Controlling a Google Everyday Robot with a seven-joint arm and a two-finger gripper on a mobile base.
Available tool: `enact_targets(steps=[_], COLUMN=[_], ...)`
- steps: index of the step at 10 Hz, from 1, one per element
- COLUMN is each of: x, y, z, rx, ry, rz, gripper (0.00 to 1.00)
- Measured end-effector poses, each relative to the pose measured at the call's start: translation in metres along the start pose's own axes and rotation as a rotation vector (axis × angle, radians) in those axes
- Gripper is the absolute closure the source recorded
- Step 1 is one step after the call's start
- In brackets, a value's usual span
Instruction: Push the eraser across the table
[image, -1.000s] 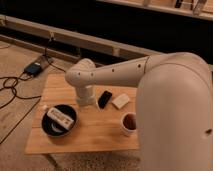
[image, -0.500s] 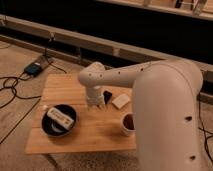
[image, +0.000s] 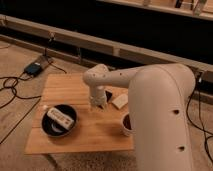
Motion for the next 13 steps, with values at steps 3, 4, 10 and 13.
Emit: enact_targets(steps=[3,4,10,13], x=[-0.016,-0.019,-0.035,-0.041], y=[-0.007,-0.009,-0.029,-0.041], z=[0.011,0.015,0.024,0.027], rx=[-0.012,-0.013,0.006,0.031], ry=[0.009,0.014,0.018,0.019], rz=[0.015,0.017,0.038,0.039], gripper=[0.35,0.35,0.35,0.35])
